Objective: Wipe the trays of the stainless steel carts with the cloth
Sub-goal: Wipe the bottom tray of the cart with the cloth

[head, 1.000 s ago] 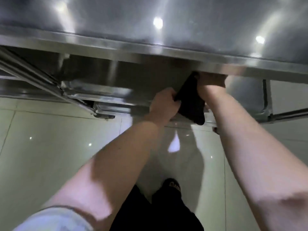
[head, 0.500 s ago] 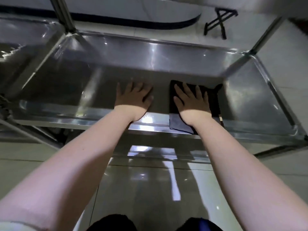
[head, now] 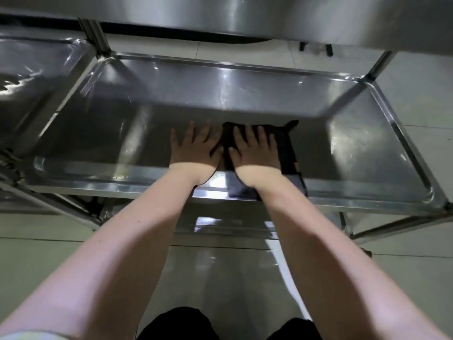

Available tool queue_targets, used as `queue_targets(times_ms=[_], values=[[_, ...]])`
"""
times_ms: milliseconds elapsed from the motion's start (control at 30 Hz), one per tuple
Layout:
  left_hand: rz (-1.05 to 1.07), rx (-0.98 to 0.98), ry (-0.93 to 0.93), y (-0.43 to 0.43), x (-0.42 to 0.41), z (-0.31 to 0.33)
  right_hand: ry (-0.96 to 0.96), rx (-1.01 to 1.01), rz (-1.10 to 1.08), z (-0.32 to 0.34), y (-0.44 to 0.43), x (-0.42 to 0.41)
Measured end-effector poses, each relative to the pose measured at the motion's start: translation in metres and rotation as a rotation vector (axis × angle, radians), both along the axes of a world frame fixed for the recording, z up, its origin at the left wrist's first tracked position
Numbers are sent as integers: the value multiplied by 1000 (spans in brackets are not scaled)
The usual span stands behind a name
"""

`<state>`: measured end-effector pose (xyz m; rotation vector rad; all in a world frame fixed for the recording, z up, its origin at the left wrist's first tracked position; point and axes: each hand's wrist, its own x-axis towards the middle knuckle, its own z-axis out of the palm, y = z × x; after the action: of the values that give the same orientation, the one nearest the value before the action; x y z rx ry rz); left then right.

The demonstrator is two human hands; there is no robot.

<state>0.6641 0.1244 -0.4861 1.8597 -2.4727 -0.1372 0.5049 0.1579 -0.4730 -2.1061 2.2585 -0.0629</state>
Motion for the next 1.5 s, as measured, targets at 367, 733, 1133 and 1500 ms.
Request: queue_targets(times_ms=[367, 733, 1133, 1500], values=[[8, 18, 10, 1, -9, 0, -49, 79, -445, 9, 39, -230], [17, 24, 27, 3, -21, 8, -51, 69, 79, 1, 5, -30], [-132, 46, -12, 11, -78, 15, -40, 97, -361, 3, 32, -205], [-119, 61, 54, 19, -171, 2, -62, 136, -317, 15, 61, -314]])
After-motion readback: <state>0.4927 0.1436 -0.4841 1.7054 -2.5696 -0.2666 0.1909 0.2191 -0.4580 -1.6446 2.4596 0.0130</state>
